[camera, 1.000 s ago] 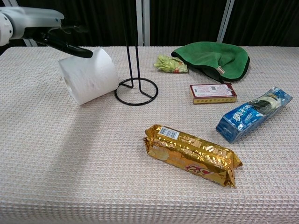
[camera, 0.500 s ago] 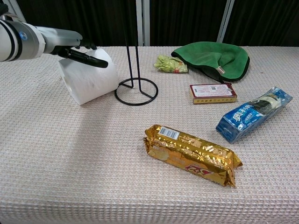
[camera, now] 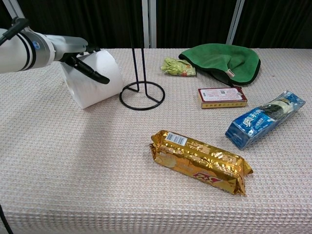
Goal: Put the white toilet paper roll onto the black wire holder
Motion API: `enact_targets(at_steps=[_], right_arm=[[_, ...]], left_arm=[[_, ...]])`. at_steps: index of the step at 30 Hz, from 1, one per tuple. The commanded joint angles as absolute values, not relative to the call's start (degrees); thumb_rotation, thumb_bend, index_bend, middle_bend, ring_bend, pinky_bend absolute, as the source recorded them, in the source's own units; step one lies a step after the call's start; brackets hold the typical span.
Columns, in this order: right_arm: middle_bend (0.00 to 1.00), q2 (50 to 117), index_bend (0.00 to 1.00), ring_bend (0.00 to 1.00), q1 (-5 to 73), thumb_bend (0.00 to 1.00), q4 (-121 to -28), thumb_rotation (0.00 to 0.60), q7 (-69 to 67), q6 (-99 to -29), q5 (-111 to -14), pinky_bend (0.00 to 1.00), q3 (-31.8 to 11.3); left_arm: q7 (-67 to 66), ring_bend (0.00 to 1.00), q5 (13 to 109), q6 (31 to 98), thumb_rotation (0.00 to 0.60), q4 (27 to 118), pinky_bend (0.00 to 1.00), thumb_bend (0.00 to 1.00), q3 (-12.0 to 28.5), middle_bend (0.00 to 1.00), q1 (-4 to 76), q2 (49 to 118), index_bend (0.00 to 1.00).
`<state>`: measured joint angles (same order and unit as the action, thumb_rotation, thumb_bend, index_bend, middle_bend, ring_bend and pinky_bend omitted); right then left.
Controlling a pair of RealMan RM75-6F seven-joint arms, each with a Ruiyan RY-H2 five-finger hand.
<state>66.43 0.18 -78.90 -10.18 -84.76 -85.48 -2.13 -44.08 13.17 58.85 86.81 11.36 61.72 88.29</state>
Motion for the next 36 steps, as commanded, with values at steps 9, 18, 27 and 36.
enact_targets(at_steps=[9,18,27,36], right_arm=[[0.0,66.8,0.0,0.0,0.2,0.19,-78.2,0.6,-10.5,-84.3,-85.1,0.0,-2.2],[0.0,66.7,0.0,0.0,0.2,0.2,-78.0,0.6,-11.0,-84.5,-85.0,0.0,-2.4],[0.0,66.8,0.0,0.0,0.1,0.2,-78.7,0.6,-10.3,-85.4,-86.0,0.0,-2.2],[0.0,66.0,0.0,0.0,-0.4,0.2,-80.4,0.6,-8.7,-86.6,-85.8,0.0,-2.4]], left_arm=[[-39.6,0.34,16.4,62.1,0.561,85.4,0.41,0.18,14.2,0.37,59.9,90.9,0.09],[-27.6,0.5,28.9,68.8,0.6,95.6,0.47,0.27,18.4,0.5,53.2,83.9,0.24],[-4.2,0.51,40.2,77.5,0.6,103.3,0.45,0.27,28.9,0.5,43.0,77.3,0.28],[12.0,0.49,40.8,80.5,0.6,103.8,0.41,0.27,37.3,0.48,39.2,80.6,0.28]])
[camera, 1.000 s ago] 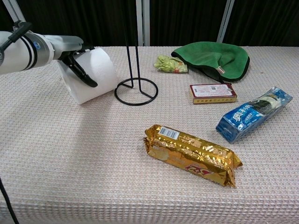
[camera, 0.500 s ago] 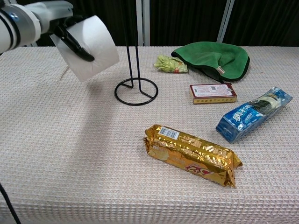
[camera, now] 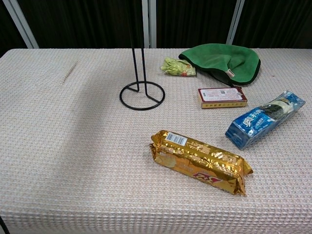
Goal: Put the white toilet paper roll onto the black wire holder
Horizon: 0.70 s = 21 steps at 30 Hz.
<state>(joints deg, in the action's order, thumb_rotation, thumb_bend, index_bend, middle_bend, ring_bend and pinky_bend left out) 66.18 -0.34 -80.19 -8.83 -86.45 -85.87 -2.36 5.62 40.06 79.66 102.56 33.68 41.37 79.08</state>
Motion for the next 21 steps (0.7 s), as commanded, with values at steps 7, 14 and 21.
enact_targets(at_steps=[7,14,21], right_arm=[[0.0,65.7,0.0,0.0,-0.3,0.2,-81.1,0.6,-8.1,-86.3,-85.9,0.0,-2.3],[0.0,65.9,0.0,0.0,-0.2,0.2,-80.8,0.6,-8.6,-85.8,-85.6,0.0,-2.3],[0.0,65.4,0.0,0.0,-0.5,0.2,-80.2,0.6,-9.9,-86.2,-85.1,0.0,-2.7]], left_arm=[[22.0,0.48,44.9,77.9,0.6,104.6,0.35,0.27,37.7,0.46,38.4,85.1,0.28],[22.7,0.47,50.0,77.8,0.6,100.6,0.35,0.26,35.9,0.46,41.3,91.1,0.28],[23.5,0.47,53.4,79.3,0.6,93.3,0.35,0.26,36.1,0.45,44.2,97.3,0.28]])
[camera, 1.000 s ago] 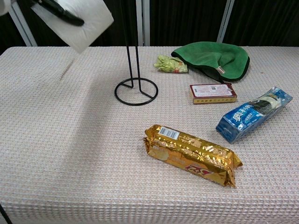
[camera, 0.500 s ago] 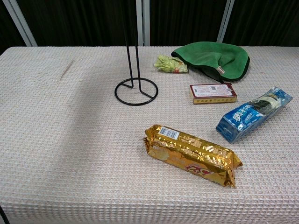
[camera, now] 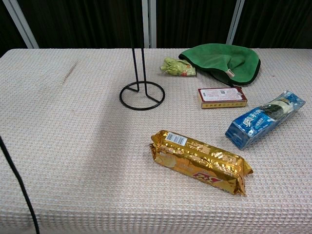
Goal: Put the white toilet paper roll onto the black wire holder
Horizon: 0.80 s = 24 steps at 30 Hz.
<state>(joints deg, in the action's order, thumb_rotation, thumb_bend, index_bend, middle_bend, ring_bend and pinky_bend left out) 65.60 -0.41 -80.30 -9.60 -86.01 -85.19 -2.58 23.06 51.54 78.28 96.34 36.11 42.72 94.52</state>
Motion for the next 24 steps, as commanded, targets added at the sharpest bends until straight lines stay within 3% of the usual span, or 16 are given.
enact_targets(at_steps=[1,17,24], right_arm=[[0.0,65.4,0.0,0.0,-0.5,0.2,-80.1,0.6,-10.1,-86.2,-85.1,0.0,-2.7],[0.0,65.5,0.0,0.0,-0.7,0.19,-78.0,0.6,-13.2,-85.8,-84.7,0.0,-2.8],[0.0,65.6,0.0,0.0,-0.8,0.19,-77.2,0.6,-14.1,-85.7,-84.6,0.0,-2.9]], left_arm=[[23.6,0.47,53.8,79.5,0.6,92.4,0.35,0.26,36.1,0.45,44.6,98.2,0.27],[22.5,0.43,55.9,80.4,0.6,81.5,0.35,0.25,39.5,0.42,51.1,108.2,0.25],[22.4,0.43,57.8,81.1,0.6,79.8,0.35,0.25,38.2,0.42,51.5,110.6,0.25]])
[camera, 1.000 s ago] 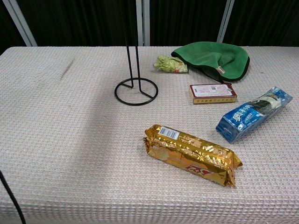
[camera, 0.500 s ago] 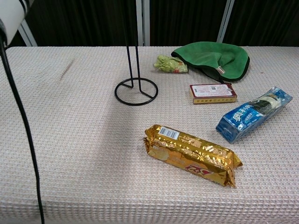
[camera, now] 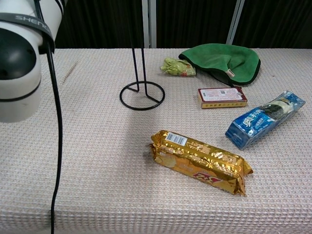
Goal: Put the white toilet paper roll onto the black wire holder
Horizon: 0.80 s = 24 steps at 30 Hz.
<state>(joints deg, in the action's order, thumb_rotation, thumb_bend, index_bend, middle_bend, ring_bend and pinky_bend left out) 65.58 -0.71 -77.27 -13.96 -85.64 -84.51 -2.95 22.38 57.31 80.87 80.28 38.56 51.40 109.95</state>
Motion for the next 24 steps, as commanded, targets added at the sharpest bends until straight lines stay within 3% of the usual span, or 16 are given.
enact_targets(at_steps=[1,24], right_arm=[[0.0,65.6,0.0,0.0,-0.8,0.19,-77.1,0.6,-14.2,-85.7,-84.6,0.0,-2.9],[0.0,65.2,0.0,0.0,-0.9,0.2,-77.9,0.6,-13.1,-86.0,-84.8,0.0,-2.9]], left_arm=[[22.3,0.43,58.0,81.1,0.6,79.5,0.35,0.25,38.1,0.42,51.6,111.0,0.25],[23.7,0.43,63.3,82.9,0.6,77.3,0.35,0.24,35.8,0.42,48.5,112.4,0.25]])
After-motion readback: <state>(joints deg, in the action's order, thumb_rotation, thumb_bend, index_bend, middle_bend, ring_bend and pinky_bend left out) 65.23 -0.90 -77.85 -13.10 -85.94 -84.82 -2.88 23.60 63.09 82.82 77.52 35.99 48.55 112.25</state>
